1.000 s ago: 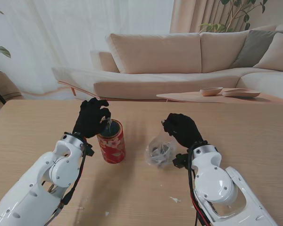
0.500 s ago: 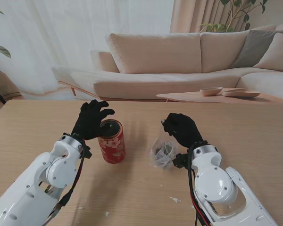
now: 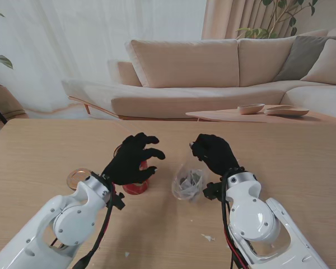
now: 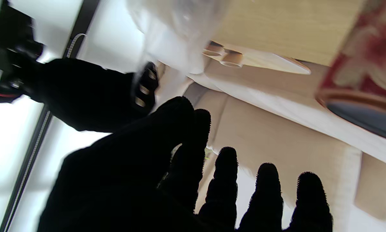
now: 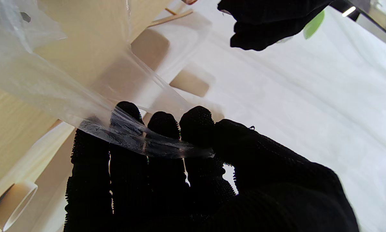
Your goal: Insert tea bags into the tea bag box
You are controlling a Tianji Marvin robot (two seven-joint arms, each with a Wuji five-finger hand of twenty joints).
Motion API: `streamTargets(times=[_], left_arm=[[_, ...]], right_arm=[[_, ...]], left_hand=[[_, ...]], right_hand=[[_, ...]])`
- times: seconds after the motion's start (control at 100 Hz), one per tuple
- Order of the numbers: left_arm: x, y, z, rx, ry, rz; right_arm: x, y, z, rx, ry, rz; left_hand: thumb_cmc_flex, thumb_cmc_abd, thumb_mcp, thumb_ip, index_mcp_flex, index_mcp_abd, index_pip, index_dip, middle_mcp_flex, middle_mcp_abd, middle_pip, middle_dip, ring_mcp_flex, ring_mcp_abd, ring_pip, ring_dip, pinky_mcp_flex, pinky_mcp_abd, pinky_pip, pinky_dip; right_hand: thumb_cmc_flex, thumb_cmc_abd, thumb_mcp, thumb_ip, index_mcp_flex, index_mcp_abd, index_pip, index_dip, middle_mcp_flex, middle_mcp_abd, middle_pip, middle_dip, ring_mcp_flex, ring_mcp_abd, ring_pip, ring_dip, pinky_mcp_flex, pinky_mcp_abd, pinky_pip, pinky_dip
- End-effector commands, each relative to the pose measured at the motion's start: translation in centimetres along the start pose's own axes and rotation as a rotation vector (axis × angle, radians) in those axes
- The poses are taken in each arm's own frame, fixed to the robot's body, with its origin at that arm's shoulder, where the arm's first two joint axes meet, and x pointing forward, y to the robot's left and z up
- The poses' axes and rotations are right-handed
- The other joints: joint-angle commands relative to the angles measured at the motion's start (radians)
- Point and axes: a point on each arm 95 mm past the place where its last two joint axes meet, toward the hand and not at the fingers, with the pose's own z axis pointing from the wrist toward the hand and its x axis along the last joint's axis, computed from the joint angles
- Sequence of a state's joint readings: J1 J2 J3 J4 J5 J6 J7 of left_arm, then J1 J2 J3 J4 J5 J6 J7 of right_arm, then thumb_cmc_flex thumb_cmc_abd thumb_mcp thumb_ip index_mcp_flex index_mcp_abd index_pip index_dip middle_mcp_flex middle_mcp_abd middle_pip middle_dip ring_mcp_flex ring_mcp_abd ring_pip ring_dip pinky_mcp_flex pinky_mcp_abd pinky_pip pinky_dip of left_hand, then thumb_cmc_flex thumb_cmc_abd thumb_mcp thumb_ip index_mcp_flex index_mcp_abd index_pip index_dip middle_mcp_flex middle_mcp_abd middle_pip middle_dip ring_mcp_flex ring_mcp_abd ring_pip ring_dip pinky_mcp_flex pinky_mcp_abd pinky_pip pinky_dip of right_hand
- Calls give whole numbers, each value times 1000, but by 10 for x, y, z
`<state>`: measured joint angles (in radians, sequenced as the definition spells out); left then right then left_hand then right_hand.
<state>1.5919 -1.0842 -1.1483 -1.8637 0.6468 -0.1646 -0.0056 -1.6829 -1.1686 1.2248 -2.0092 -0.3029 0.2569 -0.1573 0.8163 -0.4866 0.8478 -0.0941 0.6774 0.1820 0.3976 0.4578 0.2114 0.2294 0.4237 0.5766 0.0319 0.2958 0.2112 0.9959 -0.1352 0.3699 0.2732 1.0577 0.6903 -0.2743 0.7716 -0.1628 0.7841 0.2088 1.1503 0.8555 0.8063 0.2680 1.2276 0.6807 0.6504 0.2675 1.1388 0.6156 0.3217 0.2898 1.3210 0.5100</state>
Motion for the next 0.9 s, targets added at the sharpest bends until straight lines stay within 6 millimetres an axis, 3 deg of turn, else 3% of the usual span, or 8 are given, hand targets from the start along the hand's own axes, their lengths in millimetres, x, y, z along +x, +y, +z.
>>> streamTargets(times=[0.0, 0.11, 0.36, 0.59, 0.89], left_arm=[[16, 13, 1, -38, 27, -29], [26, 24, 7, -76, 34, -44], [33, 45, 28, -141, -1, -68], [30, 58, 46, -125, -33, -40], [27, 71, 59, -118, -62, -38]], right_arm=[[5, -3, -1, 10, 8, 15], [6, -4, -2, 8, 14, 18], [9, -4, -7, 4, 33, 20], [12, -5, -10, -1, 51, 21], [14, -8, -13, 5, 67, 21]], left_hand=[[2, -28, 15, -10, 24, -36, 29, 28, -13, -8, 11, 5, -4, -2, -15, 5, -19, -12, -12, 16], [-16, -11, 30, 13, -15, -47, -13, 3, -27, -18, 6, 0, -8, -4, -18, 4, -20, -12, -12, 21], [-13, 1, 25, 16, -98, -93, -110, -93, -33, -37, -42, -22, -25, -14, -22, 2, -16, -25, -21, 9], [44, 18, 34, 26, -149, -138, -80, -112, -33, -46, -55, -10, -27, -19, -3, 17, -16, -29, -13, 15], [27, 15, 19, 19, -213, -153, -63, -127, -38, -54, -72, -4, -34, -23, 3, 24, -16, -34, -13, 16]], right_hand=[[-16, 13, 19, 13, 13, -37, 25, -8, -2, 40, 44, 13, 0, -13, 20, 9, -11, -8, 52, 20], [-16, 14, 19, 13, 14, -37, 25, -8, -1, 41, 44, 13, 0, -12, 20, 10, -10, -9, 52, 20], [-16, 14, 19, 13, 15, -37, 25, -8, -1, 41, 44, 13, 1, -12, 21, 10, -10, -9, 53, 21], [-18, 12, 20, 13, 17, -36, 25, -8, 2, 42, 46, 14, 5, -11, 23, 10, -7, -8, 55, 21], [-21, 11, 24, 13, 22, -37, 23, -9, 6, 53, 56, 22, 7, -5, 44, 19, -11, -4, 81, 36]])
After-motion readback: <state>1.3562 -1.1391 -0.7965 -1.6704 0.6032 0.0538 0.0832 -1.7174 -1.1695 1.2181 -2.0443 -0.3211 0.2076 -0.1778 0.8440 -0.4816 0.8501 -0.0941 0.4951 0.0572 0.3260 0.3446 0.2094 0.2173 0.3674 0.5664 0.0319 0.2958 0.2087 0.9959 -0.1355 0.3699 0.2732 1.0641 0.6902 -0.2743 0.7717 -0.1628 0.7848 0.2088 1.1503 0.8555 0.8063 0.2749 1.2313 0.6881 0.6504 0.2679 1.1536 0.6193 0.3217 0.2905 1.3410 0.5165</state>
